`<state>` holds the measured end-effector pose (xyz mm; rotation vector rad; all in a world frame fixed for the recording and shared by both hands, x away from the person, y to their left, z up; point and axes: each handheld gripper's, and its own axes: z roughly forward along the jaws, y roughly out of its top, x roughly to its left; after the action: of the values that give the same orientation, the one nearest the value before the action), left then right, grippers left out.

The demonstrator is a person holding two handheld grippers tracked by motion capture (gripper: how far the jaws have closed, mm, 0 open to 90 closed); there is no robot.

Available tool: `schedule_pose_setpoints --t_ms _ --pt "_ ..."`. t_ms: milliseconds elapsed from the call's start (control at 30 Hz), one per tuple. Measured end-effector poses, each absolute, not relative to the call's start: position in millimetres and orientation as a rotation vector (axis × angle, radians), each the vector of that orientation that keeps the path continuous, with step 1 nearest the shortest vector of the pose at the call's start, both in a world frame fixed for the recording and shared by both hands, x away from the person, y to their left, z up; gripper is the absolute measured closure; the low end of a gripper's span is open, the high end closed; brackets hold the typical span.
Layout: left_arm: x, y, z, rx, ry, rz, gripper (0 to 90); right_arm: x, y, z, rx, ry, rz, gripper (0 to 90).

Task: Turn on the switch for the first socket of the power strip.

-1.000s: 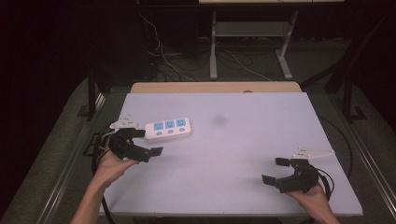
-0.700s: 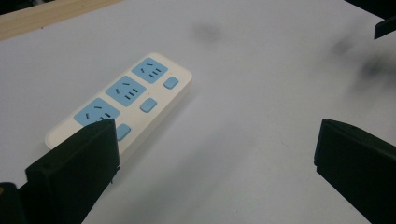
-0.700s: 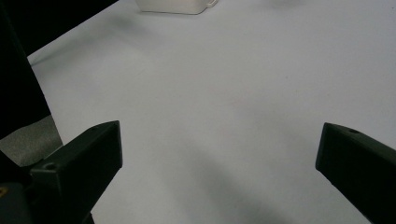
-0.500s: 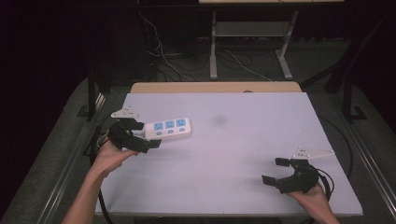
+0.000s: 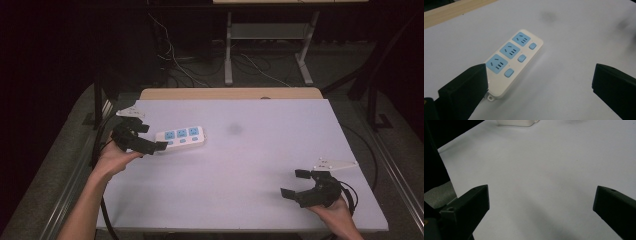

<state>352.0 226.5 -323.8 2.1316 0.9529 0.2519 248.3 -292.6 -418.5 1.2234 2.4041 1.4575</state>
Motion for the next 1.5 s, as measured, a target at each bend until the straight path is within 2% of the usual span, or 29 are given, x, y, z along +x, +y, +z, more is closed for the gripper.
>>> schedule_pose_setpoints --t_ms 433,767,867,900,967,1000,1033,1100,1400,1433,1500 --pt "373.3 228.7 -321.5 2.209 0.987 0.26 0.9 248.1 -292.8 -419.0 1.227 2.404 1.454 0.2" --pt "387.0 230.6 -325.7 2.224 1.013 0.286 16.5 248.7 -293.0 -419.7 1.228 2.406 1.453 0.2" --pt "388.5 231.2 -327.7 2.233 1.005 0.312 24.2 248.8 -292.5 -419.8 1.228 2.409 1.449 0.2" --pt "389.0 231.1 -328.4 2.236 1.005 0.315 29.6 249.0 -292.1 -420.0 1.229 2.411 1.449 0.2" --pt "390.4 230.8 -330.0 2.238 1.001 0.317 32.3 249.1 -291.9 -420.1 1.228 2.413 1.447 0.2" --pt "391.4 231.0 -330.5 2.239 1.0 0.318 38.4 249.3 -291.3 -420.4 1.225 2.416 1.445 0.2" --pt "392.0 231.1 -330.9 2.239 1.0 0.316 38.4 249.3 -291.3 -420.4 1.225 2.416 1.445 0.2" --pt "393.7 231.1 -332.3 2.236 1.002 0.312 44.2 249.2 -291.3 -420.4 1.225 2.417 1.444 0.2" --pt "403.8 232.3 -342.8 2.237 1.017 0.236 85.7 249.0 -292.3 -420.4 1.224 2.415 1.442 0.2" --pt "405.0 232.5 -344.3 2.234 1.019 0.232 88.7 249.1 -292.4 -420.4 1.226 2.415 1.443 0.2" --pt "407.1 232.3 -346.8 2.24 1.021 0.225 88.9 249.3 -292.5 -420.6 1.226 2.413 1.443 0.2"
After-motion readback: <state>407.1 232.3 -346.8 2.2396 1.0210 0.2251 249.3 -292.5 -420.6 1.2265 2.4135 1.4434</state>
